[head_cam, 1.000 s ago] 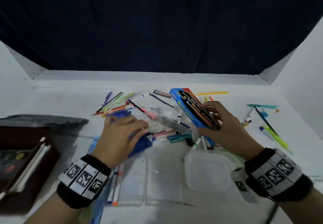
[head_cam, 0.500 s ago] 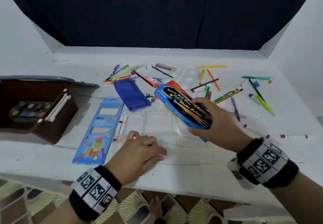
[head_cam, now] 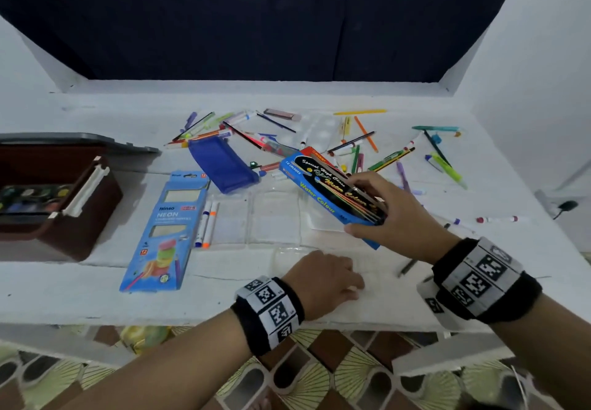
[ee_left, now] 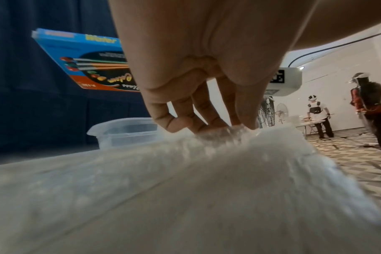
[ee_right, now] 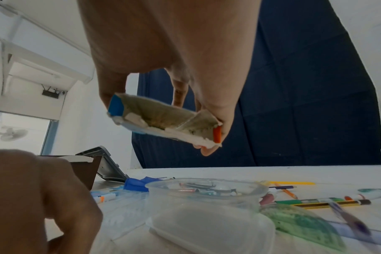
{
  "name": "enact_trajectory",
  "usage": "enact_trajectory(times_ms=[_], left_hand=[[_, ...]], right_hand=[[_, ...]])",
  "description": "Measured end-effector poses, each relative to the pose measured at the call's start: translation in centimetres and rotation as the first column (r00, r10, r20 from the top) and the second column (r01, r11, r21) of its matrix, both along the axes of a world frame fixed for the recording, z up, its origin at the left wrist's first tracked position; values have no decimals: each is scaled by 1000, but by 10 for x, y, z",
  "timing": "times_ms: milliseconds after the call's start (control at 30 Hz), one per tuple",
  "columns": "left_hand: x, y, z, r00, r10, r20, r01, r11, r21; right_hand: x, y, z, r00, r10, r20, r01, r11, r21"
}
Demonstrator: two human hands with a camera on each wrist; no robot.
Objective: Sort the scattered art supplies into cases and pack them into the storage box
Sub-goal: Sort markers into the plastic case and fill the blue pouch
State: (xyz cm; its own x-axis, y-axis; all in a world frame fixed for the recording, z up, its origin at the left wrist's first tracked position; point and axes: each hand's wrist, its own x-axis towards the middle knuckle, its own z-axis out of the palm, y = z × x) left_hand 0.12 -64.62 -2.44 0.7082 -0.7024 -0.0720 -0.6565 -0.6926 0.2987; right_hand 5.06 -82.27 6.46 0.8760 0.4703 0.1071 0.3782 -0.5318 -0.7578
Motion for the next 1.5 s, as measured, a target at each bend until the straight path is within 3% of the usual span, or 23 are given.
enact_trajectory(times_ms=[67,200,367,567,700,833,933,1067,1233,1500], left_hand=[[1,-2,1,1000,-16,-9,16,999,31],[-6,24,6,999,28,-36,-33,991,-132],[-39,103,9,970,213,-122,-239,928,-287],[-87,192,8,881,464,-95,-470,834,-288],[-87,244,4,788,616,29,-596,773,-217],[-75,270,9,688,726,-8,-725,688,7],[-70,275,14,674,739,-14,-736,673,72],[-74,292,8,675,735,-57,-735,677,32],[-75,310,5,665,746,-37,-745,666,29],[-70,316,10,677,726,-120,-731,682,-1]], right_hand=[[-1,0,1,1000,-1,15,1,1000,-17],[0,6,-3,999,53,11,-53,999,12],[1,33,-14,985,168,48,-165,984,-73],[1,75,-25,958,287,21,-285,956,-69],[-9,102,-30,897,441,14,-433,885,-171],[-21,130,-30,792,610,-41,-573,718,-394],[-26,147,-35,751,658,-55,-593,636,-494],[-29,157,-47,751,657,-70,-564,582,-586],[-34,170,-57,779,623,-65,-526,594,-609],[-38,191,-68,802,597,-14,-450,589,-672]])
